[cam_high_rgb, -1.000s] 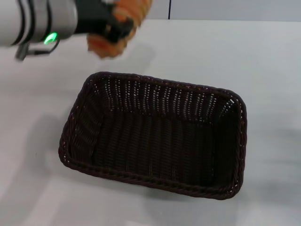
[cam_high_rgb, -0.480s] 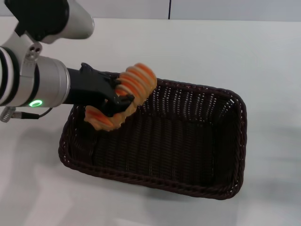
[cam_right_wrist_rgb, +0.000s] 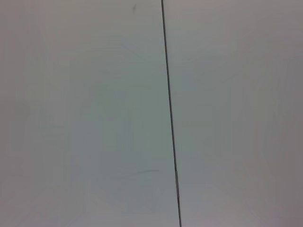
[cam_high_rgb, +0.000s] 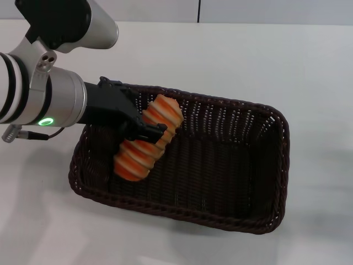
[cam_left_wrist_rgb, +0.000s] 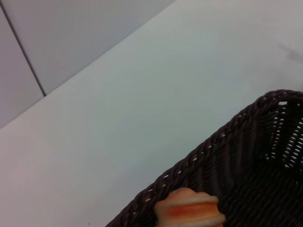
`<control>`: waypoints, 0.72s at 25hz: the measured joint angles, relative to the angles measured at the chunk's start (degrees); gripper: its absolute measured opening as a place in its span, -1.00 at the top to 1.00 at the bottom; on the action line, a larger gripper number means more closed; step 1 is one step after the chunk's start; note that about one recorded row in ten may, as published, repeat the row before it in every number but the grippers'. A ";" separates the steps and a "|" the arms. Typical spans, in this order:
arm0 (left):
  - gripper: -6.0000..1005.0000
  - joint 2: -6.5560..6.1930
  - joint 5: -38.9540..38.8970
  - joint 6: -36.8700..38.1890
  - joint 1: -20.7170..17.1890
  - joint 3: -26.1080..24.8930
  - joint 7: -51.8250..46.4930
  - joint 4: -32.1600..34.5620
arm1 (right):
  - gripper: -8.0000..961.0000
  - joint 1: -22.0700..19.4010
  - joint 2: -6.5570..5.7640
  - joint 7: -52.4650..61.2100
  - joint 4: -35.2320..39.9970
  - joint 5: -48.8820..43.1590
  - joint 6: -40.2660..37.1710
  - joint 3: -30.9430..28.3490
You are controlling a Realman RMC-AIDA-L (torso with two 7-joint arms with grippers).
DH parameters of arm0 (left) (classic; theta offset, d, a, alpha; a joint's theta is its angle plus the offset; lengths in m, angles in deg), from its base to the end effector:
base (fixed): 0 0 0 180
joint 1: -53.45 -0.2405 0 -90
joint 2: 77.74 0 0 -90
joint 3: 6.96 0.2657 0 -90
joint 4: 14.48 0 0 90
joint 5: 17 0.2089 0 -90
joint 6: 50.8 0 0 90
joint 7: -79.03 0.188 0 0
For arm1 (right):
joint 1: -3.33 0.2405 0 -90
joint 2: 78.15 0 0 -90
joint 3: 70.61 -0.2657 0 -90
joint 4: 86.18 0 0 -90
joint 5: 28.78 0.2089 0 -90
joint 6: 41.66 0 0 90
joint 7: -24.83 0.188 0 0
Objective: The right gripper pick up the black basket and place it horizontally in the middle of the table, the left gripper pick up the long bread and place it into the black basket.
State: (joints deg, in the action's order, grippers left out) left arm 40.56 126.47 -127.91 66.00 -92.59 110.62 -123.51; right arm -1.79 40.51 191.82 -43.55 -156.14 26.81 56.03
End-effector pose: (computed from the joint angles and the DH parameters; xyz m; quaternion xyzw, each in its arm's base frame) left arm -0.1573 0.3178 -0.0276 -0.9403 -0.2110 0.0464 0.2631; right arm 0.3519 0.2663 0.0079 -0.5573 0.2758 0.2864 0.7290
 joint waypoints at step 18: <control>-0.70 0.30 18.99 85.92 -5.38 3.81 -0.01 25.58 | -0.73 -1.11 0.02 0.00 0.97 0.17 1.10 -0.50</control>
State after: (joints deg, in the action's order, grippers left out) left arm 40.86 145.46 -41.98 60.62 -88.79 110.61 -97.93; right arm -2.90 40.53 191.82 -42.58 -155.97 27.92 55.53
